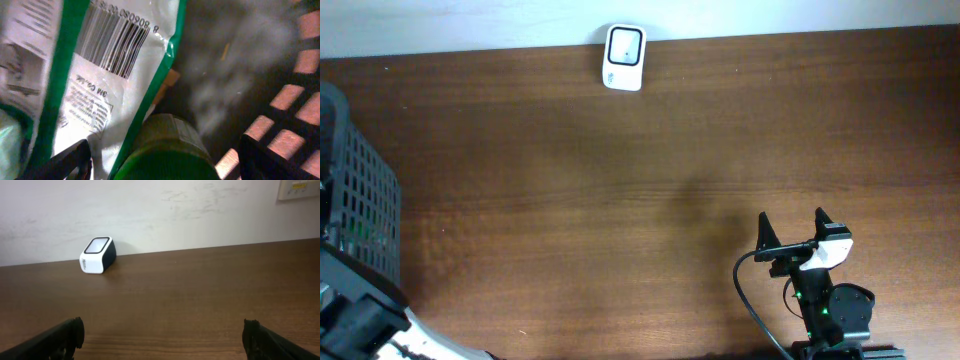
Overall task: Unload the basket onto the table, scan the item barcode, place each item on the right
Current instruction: 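Grasp the green-lidded jar in the basket with the left gripper, then carry the green jar to table center and release it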
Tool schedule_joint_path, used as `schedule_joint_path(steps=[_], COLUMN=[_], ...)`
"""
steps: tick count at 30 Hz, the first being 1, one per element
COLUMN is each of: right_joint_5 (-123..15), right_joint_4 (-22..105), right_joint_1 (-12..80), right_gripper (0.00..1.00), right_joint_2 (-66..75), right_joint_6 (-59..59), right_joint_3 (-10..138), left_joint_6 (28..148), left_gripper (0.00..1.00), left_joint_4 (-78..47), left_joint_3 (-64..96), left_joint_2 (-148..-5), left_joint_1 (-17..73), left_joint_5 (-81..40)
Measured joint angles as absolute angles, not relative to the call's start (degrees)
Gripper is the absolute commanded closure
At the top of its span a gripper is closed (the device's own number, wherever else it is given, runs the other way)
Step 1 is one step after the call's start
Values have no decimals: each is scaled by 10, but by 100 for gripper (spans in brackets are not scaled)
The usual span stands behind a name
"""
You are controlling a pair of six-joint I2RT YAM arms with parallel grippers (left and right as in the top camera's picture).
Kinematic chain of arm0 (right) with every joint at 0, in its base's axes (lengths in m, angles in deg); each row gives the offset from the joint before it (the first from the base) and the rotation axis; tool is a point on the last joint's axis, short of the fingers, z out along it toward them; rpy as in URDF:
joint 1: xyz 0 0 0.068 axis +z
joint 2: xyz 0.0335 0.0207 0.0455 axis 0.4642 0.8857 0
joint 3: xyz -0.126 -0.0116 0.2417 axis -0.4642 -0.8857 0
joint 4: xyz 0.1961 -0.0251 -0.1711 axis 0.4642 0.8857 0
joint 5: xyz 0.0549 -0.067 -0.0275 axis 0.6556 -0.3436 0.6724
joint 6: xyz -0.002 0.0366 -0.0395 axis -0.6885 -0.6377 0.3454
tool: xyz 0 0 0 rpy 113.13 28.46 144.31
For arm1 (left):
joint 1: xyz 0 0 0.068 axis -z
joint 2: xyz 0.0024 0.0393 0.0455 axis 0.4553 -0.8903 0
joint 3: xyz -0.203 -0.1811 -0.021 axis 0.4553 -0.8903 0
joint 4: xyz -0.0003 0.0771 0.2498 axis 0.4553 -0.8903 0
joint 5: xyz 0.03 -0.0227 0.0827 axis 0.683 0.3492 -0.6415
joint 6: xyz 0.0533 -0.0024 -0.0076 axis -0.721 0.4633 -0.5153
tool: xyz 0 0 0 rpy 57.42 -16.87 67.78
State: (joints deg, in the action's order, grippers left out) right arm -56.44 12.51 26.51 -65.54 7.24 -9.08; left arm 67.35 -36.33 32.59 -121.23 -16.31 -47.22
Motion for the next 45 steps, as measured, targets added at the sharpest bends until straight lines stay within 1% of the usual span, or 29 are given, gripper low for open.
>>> schedule_joint_path(steps=[1,2,5,8,10,11,12,13,15,18,20,22,25,27,30,32,33,35,37,39,40,42,45], right_joint_5=[-564,-564,-564,-564,-564,-564,-564,-564,-564,-564,-564,-565,-564,-564,-565,-565,-564,-564,-564,-564,-564,-565,-565], right_joint_4=[125,125,125,125,125,125,125,125,125,125,125,125,125,125,125,125,125,125,125,125,125,125,125], right_joint_1=[265,265,265,265,265,265,265,265,265,265,265,265,265,265,265,265,265,265,265,265,265,265,265], right_gripper=[2,2,2,2,2,2,2,2,2,2,2,2,2,2,2,2,2,1,2,2,2,1,2], right_joint_2=[-655,-655,-655,-655,-655,-655,-655,-655,-655,-655,-655,-655,-655,-655,-655,-655,-655,-655,-655,-655,-655,-655,-655], right_joint_6=[73,72,72,73,73,72,73,73,73,73,72,73,72,73,73,73,73,73,72,73,72,72,72], right_joint_3=[-91,-91,-91,-91,-91,-91,-91,-91,-91,-91,-91,-91,-91,-91,-91,-91,-91,-91,-91,-91,-91,-91,-91], left_joint_6=[671,669,665,662,662,662,661,663,661,664,666,668,670,672,685,700,707,711,711,711,711,711,711], left_gripper=[23,26,39,47,36,29,25,24,24,31,42,50,55,57,57,58,59,59,59,59,59,60,60], left_joint_4=[-363,-364,-366,-372,-392,-411,-429,-436,-449,-472,-479,-481,-482,-499,-567,-622,-660,-716,-737,-757,-761,-772,-786], left_joint_3=[326,326,326,331,348,362,381,395,406,407,409,409,410,424,527,637,729,833,918,963,975,984,974], left_joint_2=[-1223,-1225,-1225,-1225,-1229,-1233,-1239,-1240,-1240,-1242,-1250,-1265,-1265,-1269,-1284,-1285,-1284,-1283,-1262,-1227,-1197,-1153,-1143], left_joint_1=[-163,-163,-162,-161,-160,-160,-159,-157,-156,-158,-158,-158,-157,-157,-157,-157,-157,-155,-146,-124,-96,-20,105], left_joint_5=[-477,-480,-483,-482,-480,-478,-476,-472,-472,-472,-472,-472,-472,-471,-464,-458,-444,-418,-388,-367,-358,-343,-343])
